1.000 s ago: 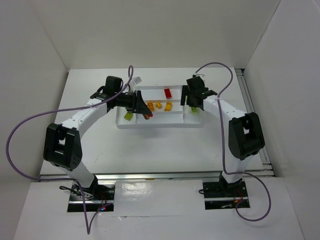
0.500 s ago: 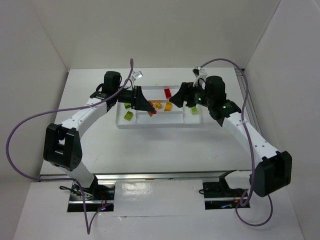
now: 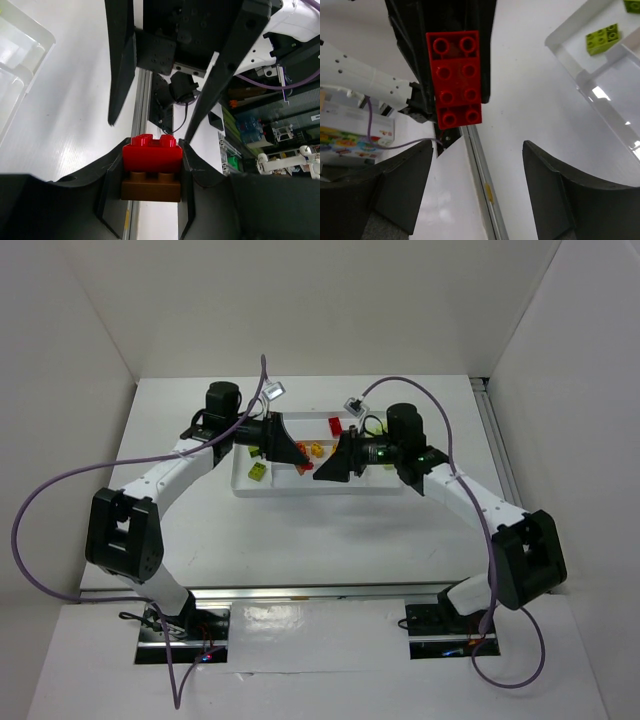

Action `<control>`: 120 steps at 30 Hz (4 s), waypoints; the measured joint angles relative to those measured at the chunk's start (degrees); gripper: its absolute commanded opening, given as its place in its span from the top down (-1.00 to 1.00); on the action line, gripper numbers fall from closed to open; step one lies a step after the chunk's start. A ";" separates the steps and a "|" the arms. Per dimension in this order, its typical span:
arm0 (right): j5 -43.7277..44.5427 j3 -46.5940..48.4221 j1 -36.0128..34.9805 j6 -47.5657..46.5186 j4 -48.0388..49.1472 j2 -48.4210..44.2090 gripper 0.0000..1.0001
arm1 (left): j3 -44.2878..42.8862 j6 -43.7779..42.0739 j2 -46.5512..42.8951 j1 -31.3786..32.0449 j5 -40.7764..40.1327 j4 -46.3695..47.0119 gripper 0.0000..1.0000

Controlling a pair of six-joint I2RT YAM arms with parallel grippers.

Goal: Sort the legos into containers by color

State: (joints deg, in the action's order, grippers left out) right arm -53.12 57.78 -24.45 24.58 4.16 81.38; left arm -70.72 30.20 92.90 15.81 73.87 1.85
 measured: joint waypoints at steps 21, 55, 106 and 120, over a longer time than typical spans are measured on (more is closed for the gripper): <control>-4.07 1.53 -2.69 5.84 10.05 4.37 0.17 | 0.13 -0.48 -0.31 0.00 -0.02 -0.57 1.00; -1.11 -0.13 0.13 10.12 14.19 4.66 0.81 | 0.24 -4.50 -2.43 -1.09 -4.57 -4.92 -0.43; -1.90 -1.64 4.79 10.99 14.64 2.16 0.86 | 2.40 -0.07 -1.70 -4.07 -3.69 1.05 1.00; 22.25 14.19 5.03 5.07 -1.05 12.63 0.81 | 0.17 -1.88 -0.26 -4.96 -20.90 -11.96 1.00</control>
State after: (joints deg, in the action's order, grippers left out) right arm -30.87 71.96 -19.42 29.65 3.11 94.02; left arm -70.54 28.32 92.64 10.85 52.97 -10.11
